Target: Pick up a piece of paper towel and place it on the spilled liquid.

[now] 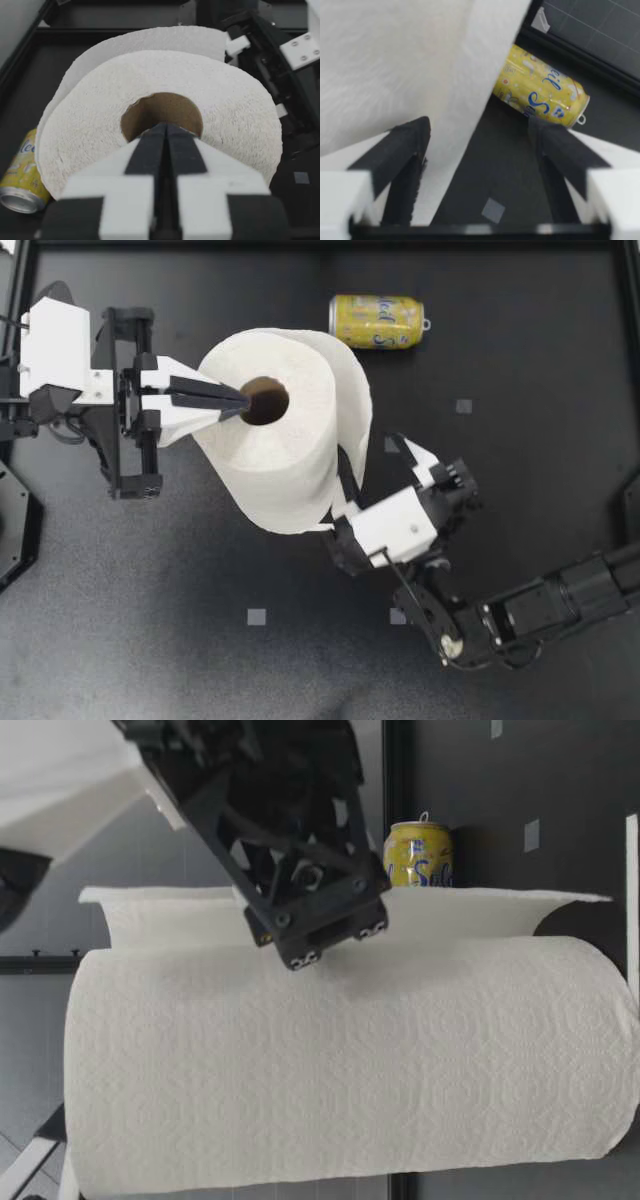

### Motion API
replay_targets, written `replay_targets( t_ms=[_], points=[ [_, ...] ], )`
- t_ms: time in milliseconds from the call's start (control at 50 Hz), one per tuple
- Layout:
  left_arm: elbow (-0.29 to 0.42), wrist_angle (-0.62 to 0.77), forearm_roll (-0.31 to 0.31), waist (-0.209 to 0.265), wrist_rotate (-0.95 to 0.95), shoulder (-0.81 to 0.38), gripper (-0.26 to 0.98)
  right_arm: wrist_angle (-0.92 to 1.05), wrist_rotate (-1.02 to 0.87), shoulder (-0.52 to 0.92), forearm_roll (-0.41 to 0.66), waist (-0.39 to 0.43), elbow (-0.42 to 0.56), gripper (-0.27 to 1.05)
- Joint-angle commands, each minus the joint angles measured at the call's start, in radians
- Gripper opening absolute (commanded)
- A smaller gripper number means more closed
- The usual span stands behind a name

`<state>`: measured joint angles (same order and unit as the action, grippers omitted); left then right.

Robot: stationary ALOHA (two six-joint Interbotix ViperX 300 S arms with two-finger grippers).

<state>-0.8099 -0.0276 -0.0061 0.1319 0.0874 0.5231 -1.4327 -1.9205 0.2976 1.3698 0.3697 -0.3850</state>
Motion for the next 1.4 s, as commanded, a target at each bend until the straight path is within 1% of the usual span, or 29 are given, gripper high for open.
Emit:
replay_targets(
  t_ms=[0,240,380,500,620,740,780,840,1100,1280,1380],
  points=[
    [0.003,0.000,-0.002,0.003,0.000,-0.002,0.09,0.009,-0.002,-0.046,0.020,-0.021,0.011,0.75],
    [0.003,0.003,-0.002,0.003,0.000,-0.002,0.09,0.025,-0.002,-0.049,0.026,-0.061,0.017,0.74],
    [0.003,0.000,-0.002,0.003,0.000,-0.002,0.09,0.026,0.000,-0.054,0.029,-0.072,0.017,0.68],
    [0.002,-0.003,-0.002,0.003,0.000,-0.008,0.09,0.028,0.005,-0.061,0.041,-0.074,0.017,0.53],
    [-0.006,-0.005,-0.002,0.003,-0.003,-0.008,0.09,0.035,0.008,-0.063,0.041,-0.074,0.012,0.29],
    [-0.011,-0.006,-0.009,0.003,-0.003,-0.008,0.09,0.052,0.009,-0.066,0.041,-0.072,0.005,0.02],
    [-0.011,-0.009,-0.008,0.003,-0.005,-0.008,0.09,0.052,0.009,-0.067,0.041,-0.074,0.003,-0.05],
    [-0.012,-0.020,-0.009,0.003,-0.006,-0.008,0.09,0.052,0.011,-0.071,0.040,-0.071,-0.002,-0.11],
    [-0.012,-0.049,-0.015,0.008,-0.012,-0.017,0.09,0.054,0.006,-0.084,0.011,-0.061,-0.028,-0.12],
    [-0.009,-0.089,-0.038,0.029,-0.012,-0.041,0.09,0.054,-0.005,-0.098,-0.049,-0.041,-0.058,-0.12],
    [-0.003,-0.121,-0.041,0.028,-0.011,-0.064,0.09,0.054,-0.020,-0.098,-0.107,-0.038,-0.084,-0.12]
  ],
)
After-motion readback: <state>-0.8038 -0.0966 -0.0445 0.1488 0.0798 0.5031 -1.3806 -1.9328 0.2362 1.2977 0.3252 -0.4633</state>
